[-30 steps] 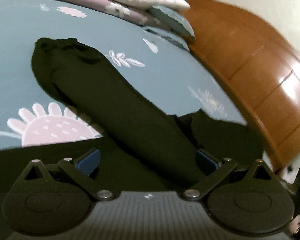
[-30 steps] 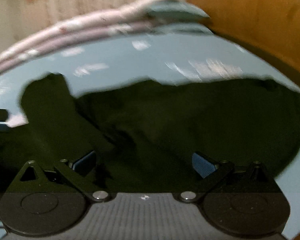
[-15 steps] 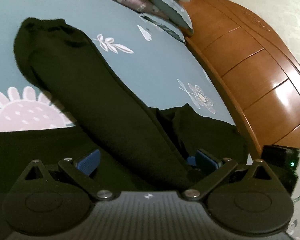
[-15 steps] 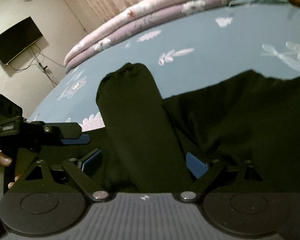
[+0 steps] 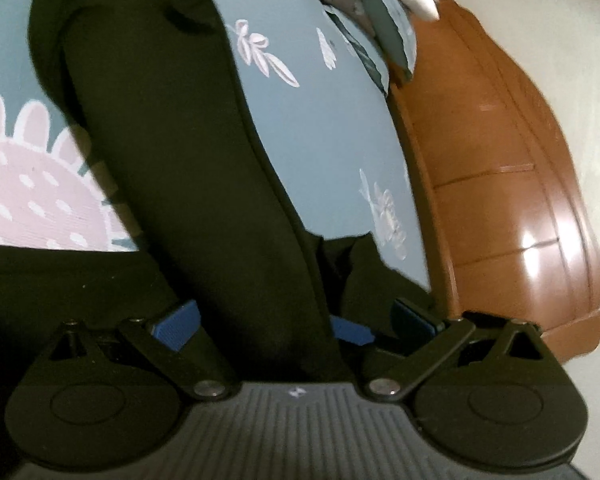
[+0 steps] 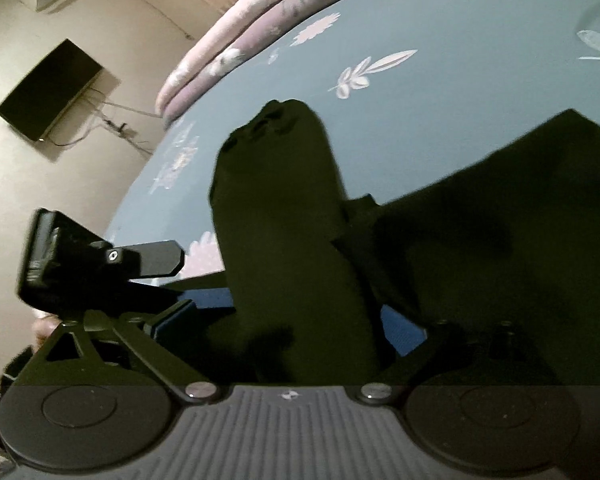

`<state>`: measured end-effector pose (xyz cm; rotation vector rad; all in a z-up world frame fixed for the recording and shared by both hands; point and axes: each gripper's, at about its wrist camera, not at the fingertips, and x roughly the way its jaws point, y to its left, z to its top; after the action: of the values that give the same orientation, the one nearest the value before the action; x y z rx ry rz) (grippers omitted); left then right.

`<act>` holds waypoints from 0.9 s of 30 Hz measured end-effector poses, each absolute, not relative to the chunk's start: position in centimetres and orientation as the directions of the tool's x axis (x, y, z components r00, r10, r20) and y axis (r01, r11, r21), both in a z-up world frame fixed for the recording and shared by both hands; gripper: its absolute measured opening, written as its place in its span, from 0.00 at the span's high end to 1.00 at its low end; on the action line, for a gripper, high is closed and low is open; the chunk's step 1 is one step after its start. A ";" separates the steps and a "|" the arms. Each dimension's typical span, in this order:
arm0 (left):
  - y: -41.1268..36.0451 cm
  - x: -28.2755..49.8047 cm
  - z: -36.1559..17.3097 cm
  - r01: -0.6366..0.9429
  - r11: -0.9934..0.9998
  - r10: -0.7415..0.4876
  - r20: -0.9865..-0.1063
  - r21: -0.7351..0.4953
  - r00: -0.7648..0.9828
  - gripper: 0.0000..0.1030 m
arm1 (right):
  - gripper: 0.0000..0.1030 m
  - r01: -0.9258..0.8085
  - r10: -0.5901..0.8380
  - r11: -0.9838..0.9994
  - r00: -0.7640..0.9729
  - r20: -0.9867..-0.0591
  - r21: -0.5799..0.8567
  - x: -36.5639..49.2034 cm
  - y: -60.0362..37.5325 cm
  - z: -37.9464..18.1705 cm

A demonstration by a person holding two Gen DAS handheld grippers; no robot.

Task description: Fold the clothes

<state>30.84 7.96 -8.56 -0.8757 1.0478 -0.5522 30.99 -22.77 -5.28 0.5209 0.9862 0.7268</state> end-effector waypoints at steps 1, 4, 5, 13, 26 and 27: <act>8.0 31.0 -8.7 -0.018 0.546 -0.757 -0.503 -0.837 0.418 0.02 | 0.03 -0.309 0.775 0.628 0.334 -0.536 0.714 31.2 -22.8 -5.3; 8.0 31.3 -9.0 -0.032 0.535 -0.759 -0.497 -0.844 0.420 0.02 | 0.01 -0.362 0.860 0.510 0.243 -0.449 0.780 31.0 -22.1 -4.8; 7.9 31.3 -9.0 -0.032 0.535 -0.760 -0.498 -0.844 0.419 0.02 | 0.01 -0.390 0.860 0.511 0.234 -0.454 0.766 30.8 -21.8 -4.6; 8.0 31.4 -9.2 -0.040 0.518 -0.763 -0.482 -0.855 0.430 0.02 | 0.01 -0.410 0.904 0.425 0.147 -0.402 0.807 30.9 -19.0 -4.6; 9.1 31.2 -9.7 -0.021 0.447 -0.785 -0.404 -0.894 0.470 0.02 | 0.00 -0.447 0.923 0.336 -0.020 -0.385 0.829 24.9 -14.8 -4.2; 9.4 31.2 -9.8 -0.024 0.433 -0.787 -0.391 -0.901 0.477 0.03 | 0.00 -0.449 0.922 0.340 -0.015 -0.388 0.827 24.5 -14.7 -4.1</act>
<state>31.24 9.43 -9.82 -1.0214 0.9668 -0.5812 24.51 -14.71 -4.09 0.5503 1.1020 1.1785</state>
